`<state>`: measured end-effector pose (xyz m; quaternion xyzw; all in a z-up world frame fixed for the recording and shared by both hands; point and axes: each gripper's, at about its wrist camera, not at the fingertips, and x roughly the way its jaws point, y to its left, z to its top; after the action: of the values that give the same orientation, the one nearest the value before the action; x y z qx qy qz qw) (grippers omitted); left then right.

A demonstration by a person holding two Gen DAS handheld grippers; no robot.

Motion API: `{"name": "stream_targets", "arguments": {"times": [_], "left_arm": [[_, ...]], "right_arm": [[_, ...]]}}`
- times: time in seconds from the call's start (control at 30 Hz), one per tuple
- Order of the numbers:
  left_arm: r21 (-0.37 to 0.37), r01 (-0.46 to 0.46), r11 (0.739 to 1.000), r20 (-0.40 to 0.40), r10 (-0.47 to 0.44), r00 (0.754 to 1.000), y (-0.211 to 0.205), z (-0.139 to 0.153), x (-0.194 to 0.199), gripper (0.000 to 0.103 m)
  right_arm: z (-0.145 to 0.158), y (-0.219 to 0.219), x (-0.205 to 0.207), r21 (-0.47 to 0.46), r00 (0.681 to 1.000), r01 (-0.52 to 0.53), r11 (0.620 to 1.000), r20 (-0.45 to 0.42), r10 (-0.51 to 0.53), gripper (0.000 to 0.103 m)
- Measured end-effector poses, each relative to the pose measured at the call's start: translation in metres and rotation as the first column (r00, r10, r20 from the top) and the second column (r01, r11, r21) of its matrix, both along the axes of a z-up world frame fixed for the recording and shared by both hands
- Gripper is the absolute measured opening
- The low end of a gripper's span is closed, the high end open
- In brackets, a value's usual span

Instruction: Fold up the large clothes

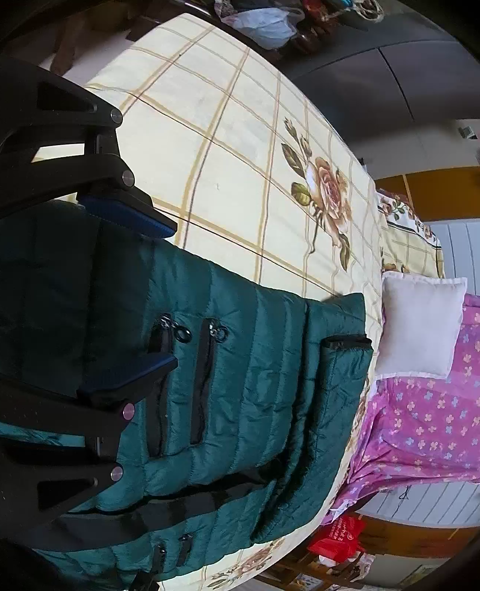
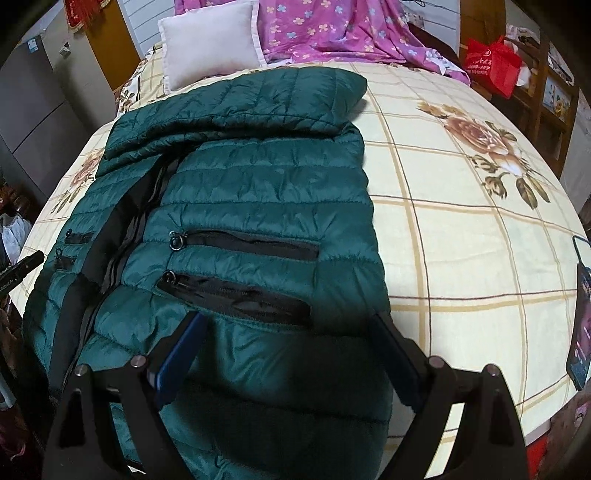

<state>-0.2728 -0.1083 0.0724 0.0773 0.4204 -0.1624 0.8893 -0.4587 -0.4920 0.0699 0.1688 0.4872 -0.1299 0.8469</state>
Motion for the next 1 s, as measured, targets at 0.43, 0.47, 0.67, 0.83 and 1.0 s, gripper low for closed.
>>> {"name": "stream_targets", "arguments": {"times": [0.43,0.47,0.67,0.83,1.0], "left_arm": [[-0.027,-0.04,0.999,-0.055,0.039,0.998,0.025,-0.009,-0.002,0.046],[-0.029,-0.041,0.999,-0.058,0.039,0.998,0.026,-0.01,-0.003,0.046],[-0.042,-0.042,0.998,-0.089,0.038,0.995,0.031,-0.014,-0.003,0.046],[-0.053,-0.047,0.997,-0.109,0.041,0.993,0.032,-0.018,-0.002,0.046],[-0.047,-0.035,0.998,-0.121,0.029,0.992,0.032,-0.021,-0.003,0.046]], "right_arm": [[0.001,0.003,-0.013,-0.003,1.0,-0.011,1.0,-0.02,0.011,0.093],[0.001,0.003,-0.014,-0.001,1.0,-0.01,1.0,-0.021,0.01,0.093],[0.002,0.0,-0.021,0.006,1.0,-0.002,1.0,-0.028,0.002,0.093],[-0.002,-0.005,-0.026,0.023,0.999,0.009,1.0,-0.043,-0.008,0.093],[-0.007,-0.007,-0.03,0.038,0.999,0.011,0.999,-0.054,-0.009,0.093]]}}
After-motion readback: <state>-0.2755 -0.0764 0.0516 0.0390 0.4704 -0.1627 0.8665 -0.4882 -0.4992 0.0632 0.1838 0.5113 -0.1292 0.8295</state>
